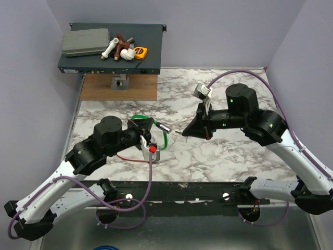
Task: Unlock with the key
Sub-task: Unlock the lock.
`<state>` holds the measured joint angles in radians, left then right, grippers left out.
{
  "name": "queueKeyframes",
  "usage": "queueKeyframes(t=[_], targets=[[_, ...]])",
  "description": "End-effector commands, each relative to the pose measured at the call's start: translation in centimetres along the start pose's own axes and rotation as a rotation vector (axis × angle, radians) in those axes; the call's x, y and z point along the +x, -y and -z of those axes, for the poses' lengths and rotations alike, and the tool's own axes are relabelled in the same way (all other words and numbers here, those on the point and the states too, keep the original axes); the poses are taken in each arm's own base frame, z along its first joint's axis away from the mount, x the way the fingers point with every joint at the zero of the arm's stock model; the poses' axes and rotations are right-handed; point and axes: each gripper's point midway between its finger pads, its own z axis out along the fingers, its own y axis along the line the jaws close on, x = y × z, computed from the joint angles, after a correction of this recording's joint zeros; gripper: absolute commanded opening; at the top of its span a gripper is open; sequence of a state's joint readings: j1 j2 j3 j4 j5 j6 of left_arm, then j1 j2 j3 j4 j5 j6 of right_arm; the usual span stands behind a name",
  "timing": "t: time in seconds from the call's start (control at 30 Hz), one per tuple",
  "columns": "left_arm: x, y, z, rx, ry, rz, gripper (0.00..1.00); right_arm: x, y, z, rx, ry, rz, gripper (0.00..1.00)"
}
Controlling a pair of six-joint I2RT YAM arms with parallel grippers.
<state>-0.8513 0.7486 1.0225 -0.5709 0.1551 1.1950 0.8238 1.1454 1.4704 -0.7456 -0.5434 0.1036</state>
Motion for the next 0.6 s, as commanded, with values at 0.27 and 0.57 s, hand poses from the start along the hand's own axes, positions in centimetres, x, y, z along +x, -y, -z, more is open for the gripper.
queueKeyframes(t=[0.27,0.57], targets=[[-0.6,-2.7,0.3,-0.072,0.007,0.014,0.0,0.6,-0.7,-0.9,-0.049,-0.021,0.004,0.01],[-0.9,-2.7,0.4,-0.073,0.02,0.016,0.0,0.7,-0.1,-1.3,-0.021,-0.032,0.006,0.01]])
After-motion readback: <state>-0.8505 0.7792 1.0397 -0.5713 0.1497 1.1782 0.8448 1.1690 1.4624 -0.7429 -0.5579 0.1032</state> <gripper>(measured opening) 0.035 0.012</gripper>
